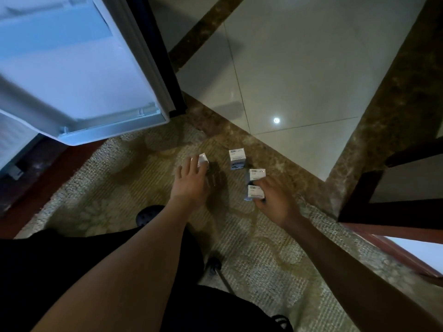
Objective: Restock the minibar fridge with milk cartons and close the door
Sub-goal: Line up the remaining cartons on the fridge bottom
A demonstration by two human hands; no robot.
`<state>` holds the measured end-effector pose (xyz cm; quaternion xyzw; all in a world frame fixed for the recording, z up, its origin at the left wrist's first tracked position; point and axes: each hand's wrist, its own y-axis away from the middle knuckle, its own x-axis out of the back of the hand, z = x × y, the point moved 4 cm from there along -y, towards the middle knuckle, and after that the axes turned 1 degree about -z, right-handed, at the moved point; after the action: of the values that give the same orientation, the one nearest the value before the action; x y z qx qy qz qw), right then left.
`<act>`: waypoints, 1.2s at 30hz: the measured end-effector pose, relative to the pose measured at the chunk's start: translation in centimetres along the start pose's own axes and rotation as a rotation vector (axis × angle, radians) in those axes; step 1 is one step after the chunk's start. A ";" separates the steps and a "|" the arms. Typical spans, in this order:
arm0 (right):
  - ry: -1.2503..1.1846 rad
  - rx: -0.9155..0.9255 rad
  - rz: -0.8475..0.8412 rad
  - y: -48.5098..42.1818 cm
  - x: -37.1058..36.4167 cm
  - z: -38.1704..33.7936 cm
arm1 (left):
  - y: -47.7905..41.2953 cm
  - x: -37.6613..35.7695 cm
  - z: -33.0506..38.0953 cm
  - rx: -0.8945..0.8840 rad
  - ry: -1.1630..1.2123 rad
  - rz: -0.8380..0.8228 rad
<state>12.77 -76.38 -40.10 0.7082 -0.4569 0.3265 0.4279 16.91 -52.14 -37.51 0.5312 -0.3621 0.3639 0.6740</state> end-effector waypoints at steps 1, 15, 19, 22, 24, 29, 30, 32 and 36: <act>0.009 -0.001 0.011 -0.3 -0.2 0.2 | -0.4 -0.2 -0.1 0.029 0.027 0.005; 0.039 -0.028 0.140 -1.1 -2.0 -0.9 | -5.1 -0.4 -1.5 0.141 0.097 -0.005; -0.063 -0.065 0.126 -0.8 -2.1 -2.0 | -5.4 0.3 -1.2 0.130 -0.031 -0.003; -0.131 -0.052 0.104 -0.7 -1.9 -2.8 | -4.9 1.7 -0.9 0.081 -0.068 -0.027; -0.150 -0.061 0.079 -1.1 -1.4 -3.9 | -4.4 3.0 -0.7 0.047 -0.079 -0.059; -0.218 0.021 0.062 -3.2 1.3 -8.6 | -2.8 7.3 -2.5 0.019 -0.122 -0.008; -0.221 0.050 0.061 -3.7 1.9 -9.6 | -2.3 8.3 -3.3 0.023 -0.106 0.015; -0.238 0.076 0.058 -4.8 3.2 -11.7 | -1.4 10.3 -5.0 0.028 -0.080 0.046; -0.277 0.158 0.079 -7.2 5.8 -16.4 | 0.0 14.3 -8.4 -0.012 -0.035 0.039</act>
<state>20.43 -62.14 -30.50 0.7593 -0.5120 0.2771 0.2906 24.48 -42.42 -26.44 0.5265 -0.3863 0.3653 0.6634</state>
